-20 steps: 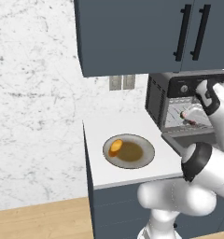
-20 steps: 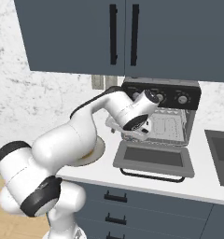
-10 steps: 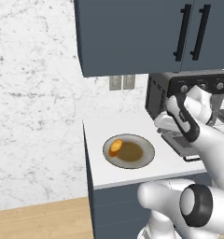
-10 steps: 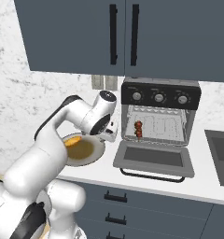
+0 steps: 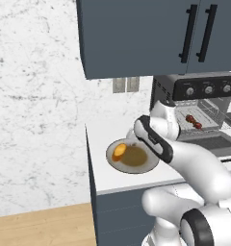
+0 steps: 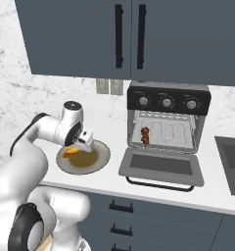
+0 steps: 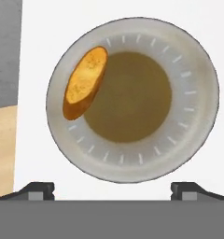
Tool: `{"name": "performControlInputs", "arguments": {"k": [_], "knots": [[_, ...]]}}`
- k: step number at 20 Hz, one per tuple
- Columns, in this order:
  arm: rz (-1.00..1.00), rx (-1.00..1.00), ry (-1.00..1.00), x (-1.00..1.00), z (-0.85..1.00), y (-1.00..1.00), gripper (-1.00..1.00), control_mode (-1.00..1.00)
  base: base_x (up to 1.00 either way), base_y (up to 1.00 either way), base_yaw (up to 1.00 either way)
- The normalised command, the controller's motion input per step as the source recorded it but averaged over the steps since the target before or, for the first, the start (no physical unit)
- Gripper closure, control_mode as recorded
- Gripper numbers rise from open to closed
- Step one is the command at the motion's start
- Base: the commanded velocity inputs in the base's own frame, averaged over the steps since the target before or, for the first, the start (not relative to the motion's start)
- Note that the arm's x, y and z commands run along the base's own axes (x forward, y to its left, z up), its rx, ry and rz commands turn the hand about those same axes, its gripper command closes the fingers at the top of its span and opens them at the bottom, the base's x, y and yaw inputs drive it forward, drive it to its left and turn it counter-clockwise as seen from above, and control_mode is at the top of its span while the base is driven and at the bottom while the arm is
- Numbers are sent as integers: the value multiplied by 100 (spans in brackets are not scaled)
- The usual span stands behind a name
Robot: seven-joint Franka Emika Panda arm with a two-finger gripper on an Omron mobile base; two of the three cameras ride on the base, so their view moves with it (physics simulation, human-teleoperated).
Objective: Pick up the kebab skewer and baguette bread, and place them inside the toaster oven. Close the toaster oven door and start by setting the timer.
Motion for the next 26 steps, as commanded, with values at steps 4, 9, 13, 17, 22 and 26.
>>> {"name": "performControlInputs", "arguments": {"k": [4, 9, 13, 17, 22, 26], "knots": [[-17, -5, 11, 59, -49, 91, -100, -100, 0, 0, 0], [-22, -1, 17, 77, -53, 72, -100, -100, 0, 0, 0], [-16, 0, 6, 53, -27, 12, -100, -100, 0, 0, 0], [-12, 0, 7, 62, -12, 0, -100, -100, 0, 0, 0], [-10, 0, 6, 57, -21, 0, -100, -100, 0, 0, 0], [-8, 0, 8, 34, -32, 0, -100, -100, 0, 0, 0]]}}
